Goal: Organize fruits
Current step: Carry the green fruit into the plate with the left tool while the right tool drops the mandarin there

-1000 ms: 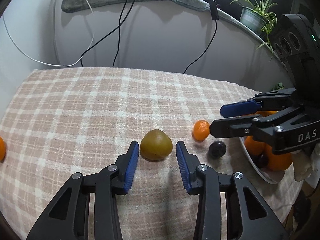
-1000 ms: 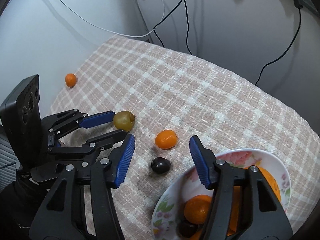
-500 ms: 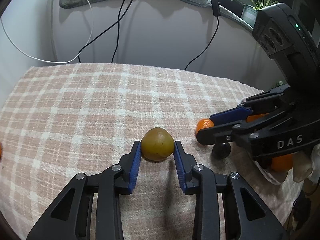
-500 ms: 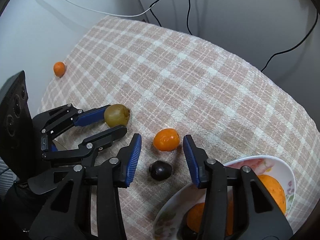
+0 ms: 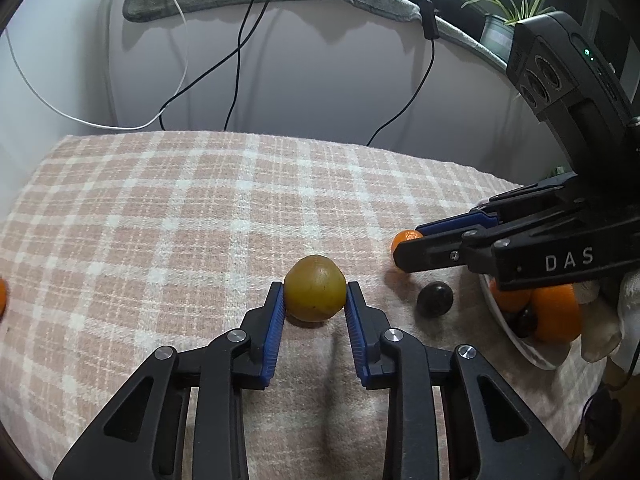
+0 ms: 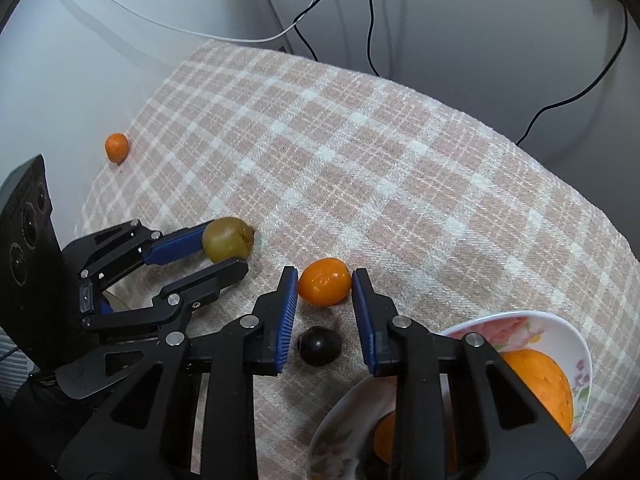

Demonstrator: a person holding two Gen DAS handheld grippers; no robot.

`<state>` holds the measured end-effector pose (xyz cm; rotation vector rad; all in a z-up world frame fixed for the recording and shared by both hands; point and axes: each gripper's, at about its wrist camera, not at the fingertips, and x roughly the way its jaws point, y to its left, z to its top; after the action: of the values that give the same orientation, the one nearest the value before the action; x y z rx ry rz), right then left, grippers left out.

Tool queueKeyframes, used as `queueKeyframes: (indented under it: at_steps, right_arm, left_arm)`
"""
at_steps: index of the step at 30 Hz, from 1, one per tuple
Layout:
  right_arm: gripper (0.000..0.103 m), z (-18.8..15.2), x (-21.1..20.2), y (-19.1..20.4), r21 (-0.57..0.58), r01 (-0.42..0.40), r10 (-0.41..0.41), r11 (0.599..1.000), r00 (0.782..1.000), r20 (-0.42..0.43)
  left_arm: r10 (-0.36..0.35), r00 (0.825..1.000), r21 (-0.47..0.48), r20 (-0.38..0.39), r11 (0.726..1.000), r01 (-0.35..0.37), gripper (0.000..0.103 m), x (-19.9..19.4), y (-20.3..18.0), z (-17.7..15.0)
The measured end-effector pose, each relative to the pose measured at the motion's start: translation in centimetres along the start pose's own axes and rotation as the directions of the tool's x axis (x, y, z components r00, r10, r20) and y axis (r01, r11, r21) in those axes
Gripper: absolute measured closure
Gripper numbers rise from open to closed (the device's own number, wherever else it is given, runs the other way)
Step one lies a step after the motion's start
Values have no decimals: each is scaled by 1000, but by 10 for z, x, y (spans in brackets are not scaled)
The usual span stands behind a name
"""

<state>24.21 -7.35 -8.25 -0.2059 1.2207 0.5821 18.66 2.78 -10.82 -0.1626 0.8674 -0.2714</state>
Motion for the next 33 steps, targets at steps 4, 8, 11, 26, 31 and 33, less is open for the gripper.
queueKeyframes:
  at_steps: [4, 8, 11, 26, 31, 33]
  right_arm:
    - [74, -5, -15, -2, 2, -17, 17, 1000, 999, 33]
    - [74, -11, -30, -4, 10, -32, 31, 999, 997, 67]
    - [74, -18, -45, -6, 12, -36, 35, 999, 994, 100]
    - [74, -66, -116, -55, 105, -43, 15, 993, 968, 252]
    - [74, -83, -131, -76, 145, -45, 2, 988, 958, 288]
    - [74, -90, -134, -84, 163, -49, -2, 985, 954, 300]
  left_arm:
    - [-15, 1000, -1, 12, 1000, 15, 75, -9, -5, -2]
    - [-31, 999, 3, 25, 1000, 31, 75, -18, -12, -3]
    - [-45, 998, 12, 38, 999, 45, 75, -25, -22, -4]
    - [-109, 993, 61, 46, 993, 106, 75, -26, -72, 0]
    - [-118, 992, 79, 40, 990, 115, 75, -21, -85, 4]
    - [-120, 992, 85, 37, 990, 116, 75, -18, -91, 5]
